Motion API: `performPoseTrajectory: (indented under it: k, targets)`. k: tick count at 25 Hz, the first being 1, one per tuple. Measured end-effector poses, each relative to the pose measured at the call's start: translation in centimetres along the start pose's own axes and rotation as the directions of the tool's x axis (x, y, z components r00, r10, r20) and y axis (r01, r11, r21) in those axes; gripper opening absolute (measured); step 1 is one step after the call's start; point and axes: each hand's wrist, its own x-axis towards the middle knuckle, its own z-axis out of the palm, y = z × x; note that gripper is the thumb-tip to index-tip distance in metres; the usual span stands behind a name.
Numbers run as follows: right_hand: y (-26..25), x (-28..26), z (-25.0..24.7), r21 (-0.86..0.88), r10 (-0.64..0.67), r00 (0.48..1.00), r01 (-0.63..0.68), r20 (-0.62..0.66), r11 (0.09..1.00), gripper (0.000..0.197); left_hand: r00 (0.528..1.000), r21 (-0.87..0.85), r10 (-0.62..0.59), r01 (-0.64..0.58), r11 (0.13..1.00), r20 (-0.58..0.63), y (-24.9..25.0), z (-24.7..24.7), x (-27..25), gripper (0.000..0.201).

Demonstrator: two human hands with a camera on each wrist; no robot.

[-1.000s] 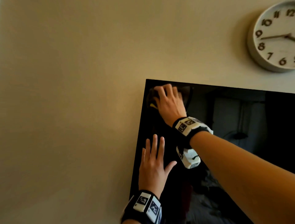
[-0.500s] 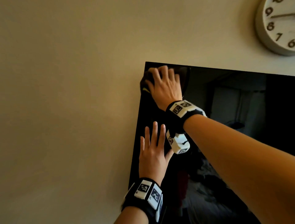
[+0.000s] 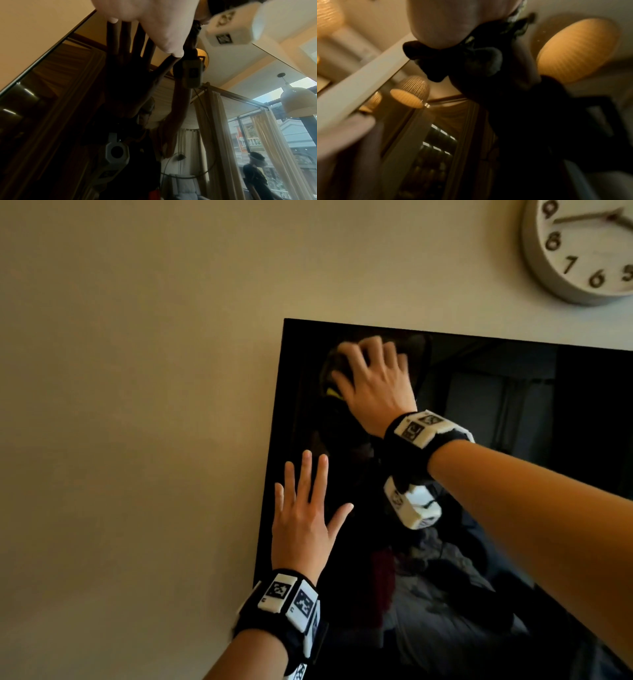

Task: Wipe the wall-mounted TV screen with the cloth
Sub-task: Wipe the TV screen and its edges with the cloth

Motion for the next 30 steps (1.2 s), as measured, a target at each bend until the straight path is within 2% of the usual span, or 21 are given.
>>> performPoseTrajectory:
  k: [1,4,5,7,8,9,11,12,14,15,16,18,19,21,22,23,25,26,28,29,30]
  targets:
    - [0.9,-0.4,-0.2,-0.016,-0.045,0.999,0.045,0.017,0.999,0.040,1.000,0.004,-0.005,0.005,1.000,0.003,0.2,0.0,0.0,0.076]
    - [2.8,-0.5,-1.2,0.050,0.210,0.977,-0.208,-0.044,0.977,0.040,0.999,0.003,-0.035,0.035,0.999,0.014,0.5,-0.2,-0.1,0.076]
    - [2.3,-1.1,-1.1,0.033,0.163,0.985,-0.162,-0.047,0.986,0.039,0.999,-0.001,-0.048,0.048,0.999,0.024,0.6,-0.3,-0.1,0.076]
    - [2.0,-2.7,-0.7,-0.027,-0.095,0.995,0.095,0.017,0.995,0.039,0.996,-0.011,-0.077,0.078,0.997,0.045,1.0,-0.4,-0.2,0.077]
    - [2.8,-2.7,-0.9,-0.032,-0.115,0.993,0.116,0.040,0.993,0.039,0.995,-0.013,-0.089,0.090,0.996,0.054,1.3,-0.5,-0.2,0.077]
    - [3.9,-2.1,-1.4,-0.011,-0.007,0.999,0.008,0.033,1.000,0.039,0.993,-0.014,-0.098,0.100,0.995,0.066,1.4,-0.6,-0.2,0.077]
    - [4.8,-1.6,-2.4,0.070,0.267,0.964,-0.267,-0.003,0.961,0.039,0.987,-0.025,-0.121,0.125,0.992,0.110,1.6,-0.9,-0.1,0.077]
    - [4.5,-2.0,-2.5,0.056,0.235,0.972,-0.235,-0.002,0.970,0.040,0.979,-0.037,-0.141,0.148,0.988,0.144,1.8,-1.1,-0.1,0.080]
    - [4.1,-3.6,-2.2,0.003,-0.061,0.998,0.061,0.032,0.998,0.040,0.963,-0.043,-0.190,0.202,0.979,0.194,2.4,-1.6,0.1,0.083]
    - [4.9,-3.7,-2.2,-0.015,-0.105,0.994,0.106,0.035,0.994,0.040,0.958,-0.040,-0.209,0.221,0.974,0.199,2.9,-1.8,0.3,0.084]
    - [6.1,-3.2,-2.6,0.000,-0.014,1.000,0.014,0.025,1.000,0.040,0.957,-0.041,-0.220,0.232,0.972,0.189,3.4,-1.9,0.4,0.085]
    - [7.1,-2.6,-3.3,0.083,0.264,0.965,-0.262,-0.010,0.961,0.039,0.968,-0.067,-0.198,0.210,0.975,0.153,4.1,-2.0,0.9,0.083]
    - [6.8,-2.9,-3.2,0.069,0.256,0.967,-0.254,-0.015,0.965,0.039,0.977,-0.078,-0.168,0.179,0.981,0.134,4.5,-2.0,1.3,0.081]
    - [6.7,-4.3,-3.1,0.018,-0.011,1.000,0.011,0.017,1.000,0.040,0.989,-0.065,-0.111,0.117,0.991,0.095,6.0,-1.8,2.4,0.076]
    - [7.5,-4.3,-3.2,0.008,-0.067,0.997,0.066,0.041,0.998,0.041,0.991,-0.053,-0.101,0.106,0.993,0.089,6.8,-1.8,2.9,0.075]
    - [8.7,-3.7,-3.6,0.011,0.005,0.999,-0.005,0.045,1.000,0.041,0.990,-0.042,-0.106,0.111,0.993,0.096,7.9,-1.9,3.4,0.075]
    - [10.1,-3.0,-4.5,0.098,0.306,0.952,-0.306,0.009,0.947,0.040,0.976,-0.012,-0.150,0.154,0.988,0.159,9.6,-1.8,3.9,0.078]
    - [10.1,-3.3,-4.5,0.097,0.337,0.941,-0.335,-0.006,0.937,0.039,0.962,0.005,-0.181,0.184,0.983,0.203,10.2,-1.6,3.9,0.080]
    - [9.6,-5.1,-4.1,0.047,0.108,0.994,-0.108,-0.003,0.993,0.040,0.944,0.045,-0.227,0.223,0.974,0.239,10.7,-1.2,3.7,0.085]
    - [10.2,-5.7,-4.0,0.019,0.006,1.000,-0.006,0.010,1.000,0.039,0.945,0.056,-0.230,0.223,0.973,0.232,10.8,-1.0,3.7,0.086]
    - [11.1,-5.5,-4.0,0.007,0.020,1.000,-0.020,0.003,1.000,0.039,0.949,0.058,-0.227,0.220,0.974,0.216,10.6,-0.8,3.6,0.087]
